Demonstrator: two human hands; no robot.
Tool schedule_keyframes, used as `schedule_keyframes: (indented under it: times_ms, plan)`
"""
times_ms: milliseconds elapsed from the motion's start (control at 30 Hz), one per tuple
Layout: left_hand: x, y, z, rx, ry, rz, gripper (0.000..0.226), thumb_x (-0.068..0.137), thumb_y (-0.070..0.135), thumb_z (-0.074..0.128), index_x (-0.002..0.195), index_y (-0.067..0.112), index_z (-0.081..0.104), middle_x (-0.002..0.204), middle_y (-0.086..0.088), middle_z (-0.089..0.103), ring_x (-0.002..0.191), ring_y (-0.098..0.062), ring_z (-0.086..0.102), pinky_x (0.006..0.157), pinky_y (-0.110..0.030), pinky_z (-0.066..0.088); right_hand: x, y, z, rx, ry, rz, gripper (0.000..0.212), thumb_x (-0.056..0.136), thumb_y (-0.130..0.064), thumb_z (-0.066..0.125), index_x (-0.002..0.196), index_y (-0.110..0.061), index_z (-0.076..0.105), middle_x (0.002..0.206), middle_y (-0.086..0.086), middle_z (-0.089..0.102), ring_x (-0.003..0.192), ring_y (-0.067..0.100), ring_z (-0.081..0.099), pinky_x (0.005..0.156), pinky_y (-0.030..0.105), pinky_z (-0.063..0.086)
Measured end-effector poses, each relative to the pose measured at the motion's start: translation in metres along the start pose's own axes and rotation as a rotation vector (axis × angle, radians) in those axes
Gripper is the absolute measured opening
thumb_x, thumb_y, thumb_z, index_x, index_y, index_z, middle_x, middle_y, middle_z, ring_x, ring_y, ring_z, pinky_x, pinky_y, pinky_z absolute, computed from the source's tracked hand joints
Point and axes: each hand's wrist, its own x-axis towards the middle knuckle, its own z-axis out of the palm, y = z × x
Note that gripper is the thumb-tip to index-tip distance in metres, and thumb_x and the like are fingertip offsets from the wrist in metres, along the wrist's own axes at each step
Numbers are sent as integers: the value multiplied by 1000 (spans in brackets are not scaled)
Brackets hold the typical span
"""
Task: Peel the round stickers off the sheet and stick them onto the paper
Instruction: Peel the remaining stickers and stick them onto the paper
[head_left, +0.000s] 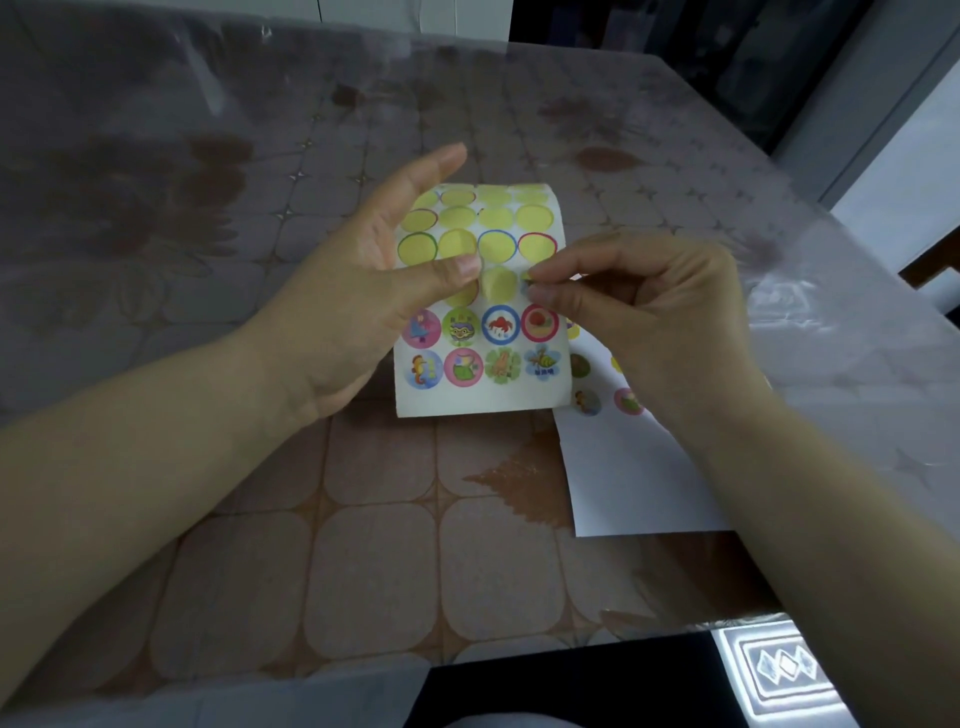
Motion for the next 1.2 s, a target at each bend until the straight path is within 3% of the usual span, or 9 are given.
schedule_keyframes:
  times_ms: [233, 367, 500, 600, 667, 833, 967, 1100, 1200]
  plan:
    - [-1, -1, -1, 54, 23, 8, 61, 85, -2, 57, 132, 35, 43, 142, -2, 44, 114, -13, 59, 84, -24, 52, 5, 3, -2, -102, -22, 34, 17, 70, -29, 77, 67, -44, 68, 90, -9, 48, 69, 6, 46, 59, 25, 47]
    - [-1, -2, -2, 124, 36, 17, 62, 86, -2, 57, 135, 33, 41, 143, 10, 39, 117, -8, 56, 85, -21, 51, 2, -1, 1, -58, -57, 160, 5, 69, -44, 70, 73, -41, 69, 97, 14, 63, 88, 36, 59, 65, 63, 50]
    - [-1, -2, -1, 154, 33, 15, 61, 86, -2, 57, 134, 34, 41, 142, 8, 41, 108, -8, 62, 83, -20, 52, 4, 4, 0, 20, -86, 277, 22, 60, -52, 69, 75, -35, 71, 92, 19, 65, 78, 30, 57, 60, 44, 39]
    - [-1, -4, -1, 190, 29, 15, 62, 86, -1, 60, 133, 36, 42, 138, 8, 45, 114, -10, 59, 92, -23, 49, 8, 3, -7, 204, -68, 317, 4, 72, -27, 72, 68, -27, 72, 75, -4, 68, 64, 10, 49, 60, 26, 37]
    - [-1, -5, -4, 236, 37, 7, 64, 85, 3, 63, 133, 39, 41, 142, 12, 38, 128, -11, 46, 103, -29, 43, 9, -3, -22, 269, -55, 338, 5, 69, -19, 71, 66, -23, 72, 72, -4, 67, 56, 7, 39, 55, 21, 31]
    - [0, -5, -4, 252, 57, 12, 61, 87, 7, 61, 128, 47, 41, 142, 19, 34, 135, -9, 36, 102, -27, 41, -3, -15, -88, -187, -129, 433, 18, 60, -39, 72, 72, -26, 74, 69, -7, 65, 58, 7, 41, 62, 22, 38]
    - [0, -5, -3, 220, 37, -15, 61, 87, 8, 61, 126, 51, 43, 143, 8, 41, 125, -14, 50, 99, -34, 46, -27, -7, -96, -268, -125, 573, 9, 69, -21, 73, 61, -24, 74, 64, -16, 70, 58, -7, 61, 61, 9, 45]
    - [-2, -2, 0, 182, 51, -40, 60, 90, 2, 53, 120, 53, 45, 140, 6, 45, 113, -13, 60, 98, -40, 47, -37, 0, -93, -229, -80, 661, 12, 56, -29, 73, 65, -21, 76, 75, -6, 74, 71, 14, 69, 81, 34, 53]
    - [-2, 0, 1, 171, 72, -46, 58, 91, 2, 52, 120, 52, 44, 122, 15, 56, 101, -9, 66, 91, -36, 51, -37, 1, -90, -267, -44, 658, 6, 68, -20, 75, 63, -20, 75, 72, -3, 73, 75, 25, 68, 81, 44, 52]
